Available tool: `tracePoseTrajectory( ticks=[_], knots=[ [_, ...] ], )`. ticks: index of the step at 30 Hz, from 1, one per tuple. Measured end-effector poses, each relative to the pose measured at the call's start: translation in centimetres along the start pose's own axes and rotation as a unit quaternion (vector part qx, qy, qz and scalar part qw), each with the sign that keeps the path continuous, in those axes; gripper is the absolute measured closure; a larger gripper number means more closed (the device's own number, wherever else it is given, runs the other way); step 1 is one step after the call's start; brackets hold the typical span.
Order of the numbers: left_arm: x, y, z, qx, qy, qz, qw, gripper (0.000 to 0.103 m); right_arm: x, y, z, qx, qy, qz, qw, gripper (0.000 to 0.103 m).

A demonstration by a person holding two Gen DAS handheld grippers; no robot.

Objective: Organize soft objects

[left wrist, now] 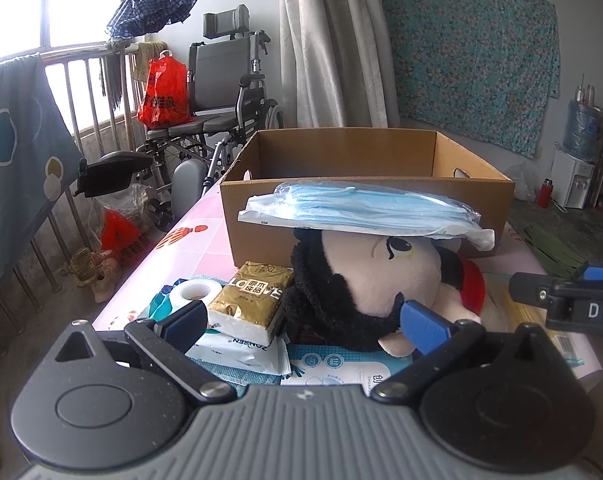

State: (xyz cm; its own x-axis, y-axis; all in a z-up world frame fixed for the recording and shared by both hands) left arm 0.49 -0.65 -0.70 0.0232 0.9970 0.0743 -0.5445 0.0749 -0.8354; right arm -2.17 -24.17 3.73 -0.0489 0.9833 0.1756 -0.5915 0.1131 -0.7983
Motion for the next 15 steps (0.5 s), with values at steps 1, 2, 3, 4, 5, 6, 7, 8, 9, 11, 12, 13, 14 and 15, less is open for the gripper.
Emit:
tracePoseTrajectory(
  ticks=[1,2,3,4,5,6,7,8,9,11,12,13,14,15],
  knots=[
    [-0.01,0.04,-0.02,-0.001,0.001,0.0,1.0,0.0,0.0,-0.01,0.0,0.0,0.0,0.0,1.0,0.001],
    [-0.03,0.07,-0.05,0.0,0.002,0.0,1.0,0.0,0.0,-0.01,0.01,0.0,0.0,-0.001,1.0,0.001],
    [-0.06,0.11,-0.06,0.0,0.002,-0.001,1.0,0.0,0.0,-0.01,0.03,0.0,0.001,-0.001,1.0,0.001],
    [-0.09,0.15,-0.07,0.0,0.003,-0.001,1.0,0.0,0.0,-0.03,0.03,0.0,0.001,-0.001,1.0,0.001],
    [-0.11,0.16,-0.09,0.001,0.003,-0.002,1.0,0.0,0.0,-0.03,0.04,0.0,0.0,-0.001,1.0,0.001],
    [-0.11,0.17,-0.08,0.001,0.003,-0.001,1.0,0.0,0.0,-0.04,0.03,0.0,0.001,-0.001,1.0,0.001],
    [-0.06,0.18,-0.03,0.001,0.004,0.0,1.0,0.0,0.0,-0.03,0.04,0.0,0.0,0.0,1.0,0.001],
    [-0.05,0.18,-0.03,0.001,0.004,0.001,1.0,0.0,0.0,-0.03,0.04,0.0,0.0,0.0,1.0,0.001],
    [-0.07,0.19,-0.01,0.001,0.004,0.001,1.0,0.0,-0.01,-0.04,0.04,0.0,0.0,0.0,1.0,0.001],
    [-0.07,0.19,0.0,0.002,0.004,0.0,1.0,0.0,-0.02,-0.05,0.04,0.0,0.0,-0.001,1.0,0.001],
    [-0.06,0.2,0.01,0.002,0.004,0.0,1.0,0.0,0.01,-0.03,0.06,-0.001,0.0,0.0,1.0,0.001],
    [-0.07,0.18,-0.01,0.002,0.004,0.0,1.0,0.0,0.01,-0.04,0.05,-0.001,0.0,0.0,1.0,0.001],
    [-0.08,0.18,0.03,0.002,0.004,0.0,1.0,0.0,0.01,-0.07,0.04,-0.001,0.0,-0.001,1.0,0.001],
    [-0.09,0.17,0.02,0.002,0.004,0.0,1.0,0.0,-0.01,-0.09,0.02,-0.001,0.0,-0.001,1.0,0.001]
  ],
)
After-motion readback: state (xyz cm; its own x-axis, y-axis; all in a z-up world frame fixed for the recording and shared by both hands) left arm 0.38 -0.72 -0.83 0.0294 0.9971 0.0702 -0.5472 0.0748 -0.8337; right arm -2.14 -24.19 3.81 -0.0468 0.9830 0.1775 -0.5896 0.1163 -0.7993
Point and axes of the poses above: each gripper's, at about its wrist camera, not at the fingertips, and z roughly against the way its jaws point, x to its left, y to its underside, the point moved 1 cm from there along -z, roughly the way its jaws point, and after that the axes turned 1 degree about -y, right-handed, at the moved point
